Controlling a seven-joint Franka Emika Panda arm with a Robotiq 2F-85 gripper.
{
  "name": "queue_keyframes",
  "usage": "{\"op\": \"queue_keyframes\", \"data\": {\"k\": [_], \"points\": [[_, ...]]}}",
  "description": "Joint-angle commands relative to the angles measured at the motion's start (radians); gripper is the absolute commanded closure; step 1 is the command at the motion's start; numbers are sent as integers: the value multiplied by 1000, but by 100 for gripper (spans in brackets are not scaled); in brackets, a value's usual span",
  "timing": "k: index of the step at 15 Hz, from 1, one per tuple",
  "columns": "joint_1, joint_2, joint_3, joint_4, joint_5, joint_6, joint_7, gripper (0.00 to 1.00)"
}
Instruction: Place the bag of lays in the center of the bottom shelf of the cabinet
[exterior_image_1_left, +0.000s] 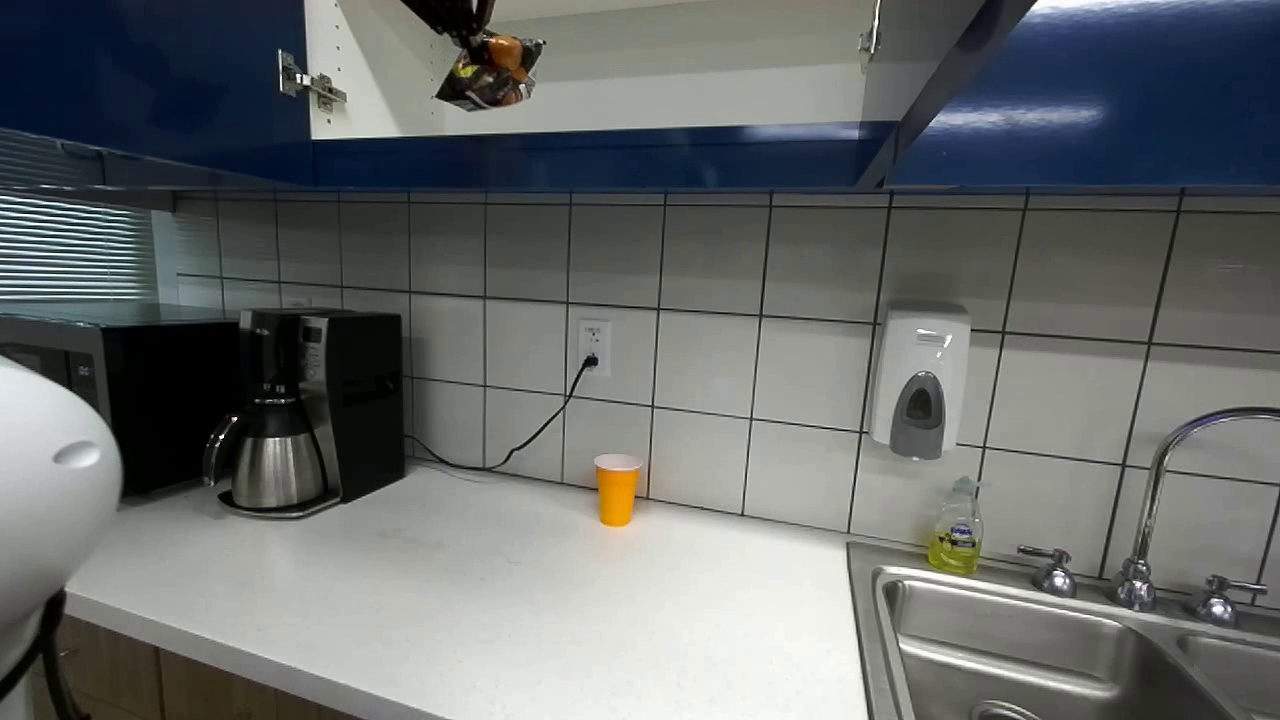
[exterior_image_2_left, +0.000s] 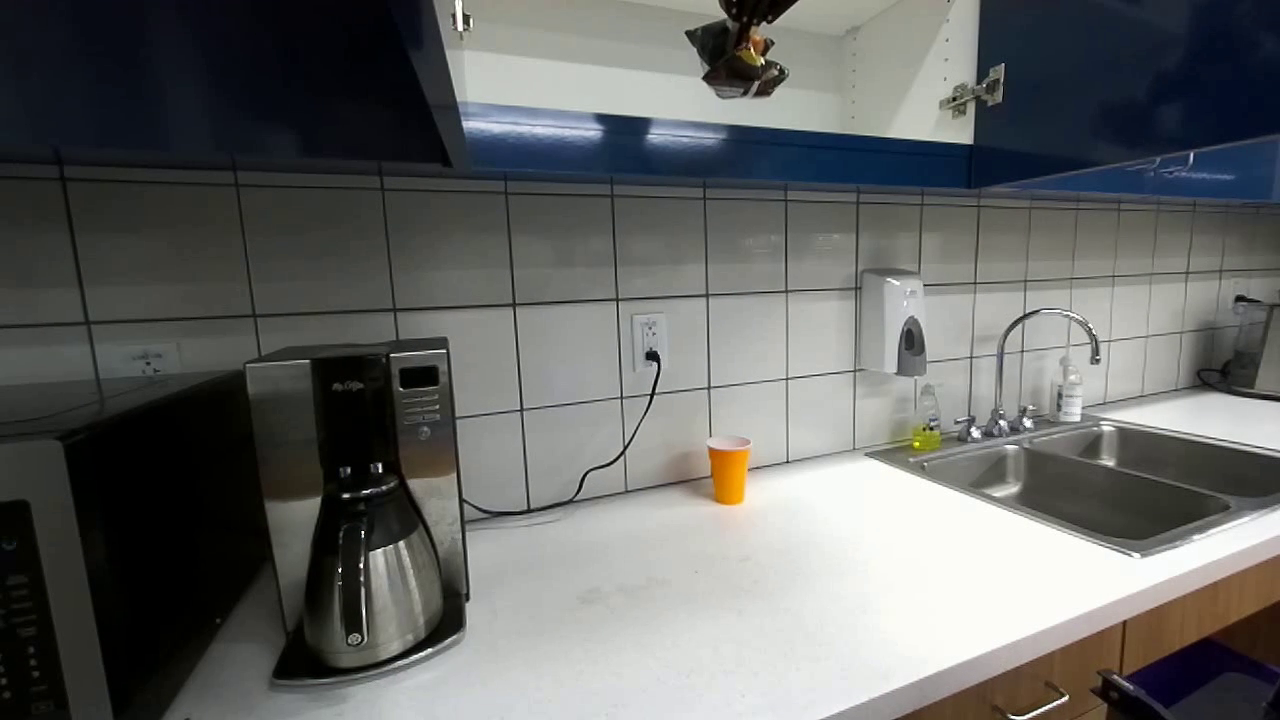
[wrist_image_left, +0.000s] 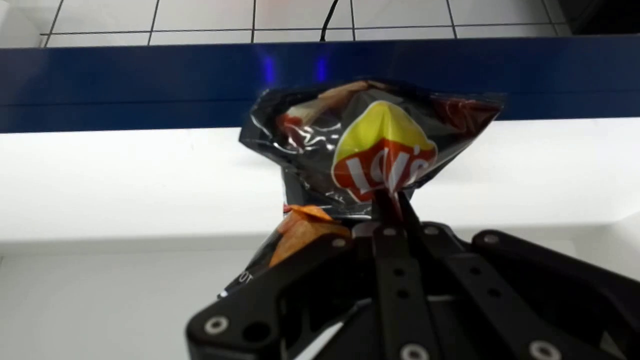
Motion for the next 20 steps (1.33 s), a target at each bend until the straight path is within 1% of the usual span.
{"op": "queue_keyframes", "data": {"k": [1,6,11,16,20], "points": [[-34,78,16,65,-57,40,84,100],[-40,160,17,124,-118,75,154,100],[-28,239,17,214,-170,73,193,100],[-4,336,15,313,-226,56,216,100],[21,416,1,380,-244,51,222,100]]}}
